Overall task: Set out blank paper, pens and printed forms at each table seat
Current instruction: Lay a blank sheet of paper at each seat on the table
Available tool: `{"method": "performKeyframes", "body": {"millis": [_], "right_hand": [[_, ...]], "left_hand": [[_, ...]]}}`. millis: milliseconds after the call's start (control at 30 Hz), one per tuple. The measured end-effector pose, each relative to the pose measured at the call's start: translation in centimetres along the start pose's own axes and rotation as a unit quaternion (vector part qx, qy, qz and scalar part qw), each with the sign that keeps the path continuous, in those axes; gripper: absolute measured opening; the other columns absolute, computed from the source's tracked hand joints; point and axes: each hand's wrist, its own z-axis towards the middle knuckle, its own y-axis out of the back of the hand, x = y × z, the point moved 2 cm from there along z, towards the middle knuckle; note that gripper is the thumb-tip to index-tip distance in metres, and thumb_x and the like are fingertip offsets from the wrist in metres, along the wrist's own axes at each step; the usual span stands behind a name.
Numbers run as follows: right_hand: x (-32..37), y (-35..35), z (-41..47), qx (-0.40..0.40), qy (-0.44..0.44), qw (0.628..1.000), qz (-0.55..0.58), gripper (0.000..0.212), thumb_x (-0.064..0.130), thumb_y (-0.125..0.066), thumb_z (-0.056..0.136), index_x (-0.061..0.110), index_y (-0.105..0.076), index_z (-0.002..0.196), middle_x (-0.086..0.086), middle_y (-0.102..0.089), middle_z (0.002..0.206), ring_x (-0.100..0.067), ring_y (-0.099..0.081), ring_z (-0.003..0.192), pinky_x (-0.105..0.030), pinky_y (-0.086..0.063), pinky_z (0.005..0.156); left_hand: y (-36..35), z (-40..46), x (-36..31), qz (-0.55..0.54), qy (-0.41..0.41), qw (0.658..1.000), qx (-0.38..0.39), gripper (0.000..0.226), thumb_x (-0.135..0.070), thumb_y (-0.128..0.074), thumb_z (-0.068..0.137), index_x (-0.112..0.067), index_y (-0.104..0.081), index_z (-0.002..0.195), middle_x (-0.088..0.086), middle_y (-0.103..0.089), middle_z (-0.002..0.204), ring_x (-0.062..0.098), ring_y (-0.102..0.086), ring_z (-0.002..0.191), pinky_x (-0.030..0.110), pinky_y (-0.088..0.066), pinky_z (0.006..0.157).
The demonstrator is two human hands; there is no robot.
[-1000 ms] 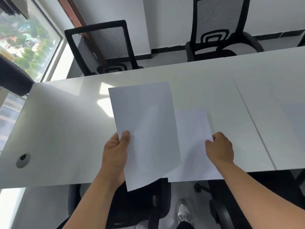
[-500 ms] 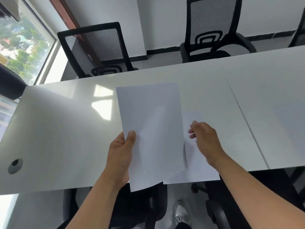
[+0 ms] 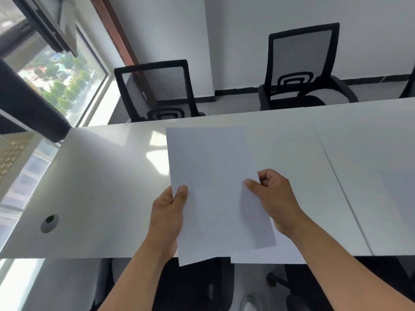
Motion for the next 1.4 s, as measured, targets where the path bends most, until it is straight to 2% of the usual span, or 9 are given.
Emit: {"method": "performKeyframes", "body": {"millis": [67, 133, 267, 333, 533, 767, 1000, 1200, 1400], "right_hand": [[1.0, -0.6, -0.4, 0.000, 0.022, 1.000, -0.012, 0.028, 0.033, -0.084, 0.093, 0.012, -0.068, 0.101, -0.024, -0.067, 0.094, -0.023, -0.058, 0.079, -0.042, -0.047, 0.071], [2.1, -1.4, -1.1, -0.001, 0.049, 0.998, -0.034, 0.019, 0.031, -0.081, 0.096, 0.017, -0.069, 0.098, -0.024, -0.070, 0.100, -0.024, -0.060, 0.076, -0.042, -0.049, 0.069], [4.2, -3.5, -2.9, -0.006, 0.113, 0.991, -0.066, 0.012, 0.030, -0.076, 0.101, 0.023, -0.068, 0.098, -0.009, -0.076, 0.094, -0.033, -0.070, 0.079, -0.041, -0.056, 0.069], [5.5, -4.4, -3.8, -0.008, 0.136, 0.988, -0.079, 0.011, 0.031, -0.074, 0.102, 0.024, -0.066, 0.098, 0.001, -0.076, 0.091, -0.029, -0.071, 0.084, -0.036, -0.057, 0.069], [9.2, -5.9, -6.0, -0.010, 0.176, 0.981, -0.085, 0.008, 0.029, -0.073, 0.103, 0.026, -0.066, 0.099, 0.012, -0.076, 0.091, -0.016, -0.072, 0.080, -0.024, -0.056, 0.066], [11.9, -7.0, -7.5, 0.000, 0.201, 0.977, -0.074, 0.005, 0.025, -0.073, 0.104, 0.027, -0.068, 0.104, 0.011, -0.078, 0.095, -0.019, -0.076, 0.086, -0.041, -0.064, 0.078], [12.5, -9.8, -8.8, -0.002, 0.214, 0.973, -0.083, 0.011, 0.023, -0.076, 0.103, 0.026, -0.067, 0.108, 0.018, -0.078, 0.096, -0.008, -0.076, 0.082, -0.028, -0.059, 0.072], [12.2, -14.9, -9.2, -0.017, 0.207, 0.973, -0.102, 0.013, 0.022, -0.077, 0.102, 0.027, -0.066, 0.108, 0.020, -0.079, 0.092, -0.006, -0.077, 0.079, -0.029, -0.059, 0.070], [9.8, -21.5, -8.9, -0.061, 0.168, 0.975, -0.131, 0.011, 0.029, -0.078, 0.101, 0.026, -0.069, 0.105, 0.009, -0.081, 0.089, -0.016, -0.079, 0.080, -0.046, -0.066, 0.076]], "left_hand": [[0.4, -0.6, -0.8, 0.005, -0.013, 1.000, -0.010, 0.026, -0.031, -0.054, 0.115, -0.021, -0.077, 0.123, 0.004, -0.084, 0.115, 0.028, -0.082, 0.103, 0.054, -0.066, 0.090], [1.0, -1.3, -1.5, 0.011, -0.022, 0.999, -0.021, 0.026, -0.031, -0.054, 0.116, -0.021, -0.078, 0.122, 0.002, -0.084, 0.114, 0.028, -0.082, 0.104, 0.054, -0.065, 0.092], [2.5, -2.6, -2.9, 0.006, -0.032, 0.999, -0.040, 0.026, -0.031, -0.055, 0.115, -0.020, -0.078, 0.121, 0.003, -0.084, 0.114, 0.029, -0.082, 0.104, 0.054, -0.065, 0.093], [3.3, -3.3, -4.0, -0.001, -0.043, 0.998, -0.043, 0.026, -0.031, -0.055, 0.115, -0.020, -0.078, 0.122, 0.003, -0.084, 0.114, 0.029, -0.082, 0.103, 0.053, -0.065, 0.092], [4.9, -5.4, -7.2, -0.015, -0.072, 0.996, -0.054, 0.025, -0.032, -0.058, 0.114, -0.019, -0.077, 0.121, 0.004, -0.085, 0.111, 0.029, -0.083, 0.099, 0.049, -0.065, 0.086], [6.4, -7.6, -9.8, -0.022, -0.097, 0.993, -0.057, 0.022, -0.027, -0.061, 0.112, -0.015, -0.079, 0.118, 0.007, -0.085, 0.110, 0.030, -0.083, 0.097, 0.046, -0.064, 0.083], [9.6, -7.9, -10.2, -0.035, -0.103, 0.993, -0.054, 0.026, -0.029, -0.061, 0.112, -0.012, -0.080, 0.116, 0.009, -0.085, 0.108, 0.031, -0.083, 0.095, 0.044, -0.065, 0.078], [14.7, -5.4, -10.0, -0.044, -0.107, 0.992, -0.041, 0.023, -0.029, -0.065, 0.110, -0.013, -0.080, 0.115, 0.007, -0.085, 0.106, 0.029, -0.083, 0.093, 0.042, -0.066, 0.074], [21.6, -1.1, -9.0, -0.035, -0.099, 0.994, -0.006, 0.019, -0.026, -0.067, 0.109, -0.013, -0.080, 0.112, 0.005, -0.086, 0.102, 0.023, -0.083, 0.086, 0.030, -0.064, 0.065]]}}
